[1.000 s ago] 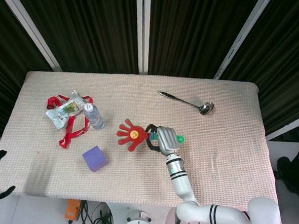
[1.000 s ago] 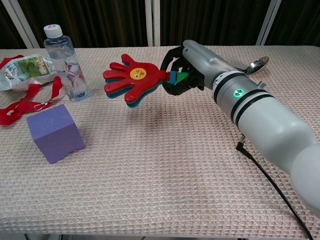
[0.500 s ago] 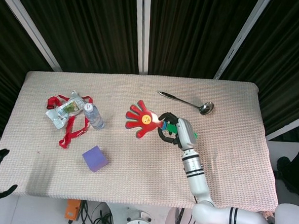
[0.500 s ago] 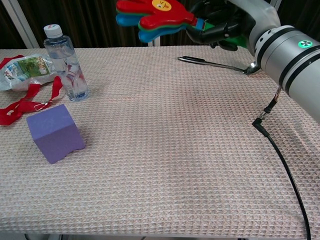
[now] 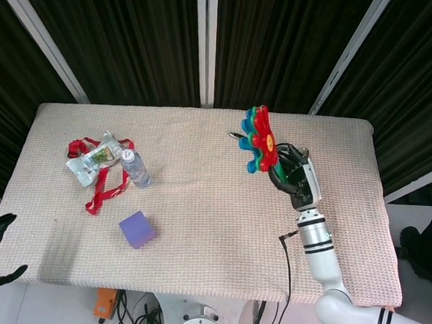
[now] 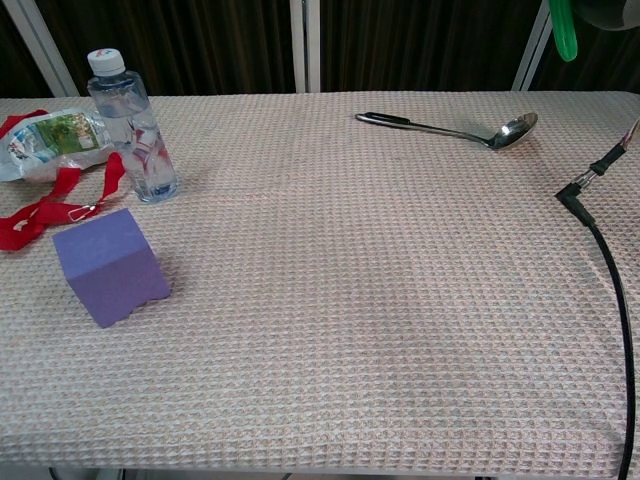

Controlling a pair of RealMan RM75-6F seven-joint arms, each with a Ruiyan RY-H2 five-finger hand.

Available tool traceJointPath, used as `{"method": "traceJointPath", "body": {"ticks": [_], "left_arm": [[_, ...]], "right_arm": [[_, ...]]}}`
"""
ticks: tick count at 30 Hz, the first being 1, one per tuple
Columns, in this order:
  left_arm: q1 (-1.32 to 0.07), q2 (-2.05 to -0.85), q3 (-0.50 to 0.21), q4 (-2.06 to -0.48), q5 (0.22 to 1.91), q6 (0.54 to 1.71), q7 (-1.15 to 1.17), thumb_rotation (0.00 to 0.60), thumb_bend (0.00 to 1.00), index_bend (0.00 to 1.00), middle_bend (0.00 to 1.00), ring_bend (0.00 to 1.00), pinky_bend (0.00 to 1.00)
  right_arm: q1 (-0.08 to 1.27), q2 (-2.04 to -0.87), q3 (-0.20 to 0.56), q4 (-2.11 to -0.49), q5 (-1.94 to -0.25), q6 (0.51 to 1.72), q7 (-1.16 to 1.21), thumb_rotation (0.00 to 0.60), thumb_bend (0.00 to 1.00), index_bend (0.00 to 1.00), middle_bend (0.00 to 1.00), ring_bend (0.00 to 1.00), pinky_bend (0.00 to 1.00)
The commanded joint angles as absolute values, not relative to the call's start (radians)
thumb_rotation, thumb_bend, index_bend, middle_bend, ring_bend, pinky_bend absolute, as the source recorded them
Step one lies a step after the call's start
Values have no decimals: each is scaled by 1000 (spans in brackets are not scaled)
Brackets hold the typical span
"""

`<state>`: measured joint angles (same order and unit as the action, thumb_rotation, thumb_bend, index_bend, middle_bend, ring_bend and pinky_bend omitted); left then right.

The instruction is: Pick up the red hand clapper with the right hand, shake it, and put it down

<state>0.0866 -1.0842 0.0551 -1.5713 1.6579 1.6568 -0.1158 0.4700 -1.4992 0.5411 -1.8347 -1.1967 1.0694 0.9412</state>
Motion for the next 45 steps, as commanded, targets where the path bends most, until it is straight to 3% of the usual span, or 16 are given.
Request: {"method": "traceJointPath", "body": {"ticks": [1,6,11,16,22,26,30,34,37,41,45], "left_arm": [[85,-1086,54,-1570,1655,1653,-117,600,116,88,92,0,0],[81,-1087,54,-1569,1650,1646,-120,600,116,89,92,0,0],[77,-1087,53,-1568,1644,1638,-131,600,115,88,92,0,0],[73,-1089,53,-1568,1644,1632,-134,600,116,88,92,0,0],[71,-1084,51,-1574,1645,1635,-135,600,116,88,68,0,0],[68,-1080,50,-1582,1646,1635,-132,600,116,88,67,0,0],[68,-1082,51,-1583,1644,1633,-132,600,116,88,67,0,0],[68,-1084,51,-1581,1642,1632,-135,600,115,88,67,0,0],[67,-1083,50,-1580,1643,1632,-136,600,116,88,67,0,0],[66,-1082,50,-1581,1644,1634,-136,600,116,89,68,0,0],[66,-1082,50,-1579,1641,1633,-141,600,116,88,68,0,0]], "right_arm": [[459,-1419,513,-1795,-1311,1034,808,600,431,941,615,733,1000],[496,-1448,439,-1707,-1387,1117,418,600,432,944,650,733,1000],[541,-1428,380,-1657,-1382,1125,-132,600,435,948,678,763,1000],[577,-1373,371,-1768,-1152,1066,-521,600,435,951,730,785,1000],[615,-1303,389,-1881,-951,1046,-610,600,435,957,729,785,1000],[594,-1298,435,-1904,-922,1047,-417,600,433,960,741,785,1000],[526,-1341,532,-1917,-931,1041,14,600,431,970,732,785,1000],[418,-1315,682,-1956,-970,819,692,600,426,956,712,784,1000],[327,-1328,784,-1903,-1123,704,1167,600,434,949,690,785,1000],[299,-1346,823,-1822,-1300,666,1542,600,429,945,689,784,1000],[330,-1355,769,-1715,-1474,698,1771,600,422,945,698,785,1000]]}}
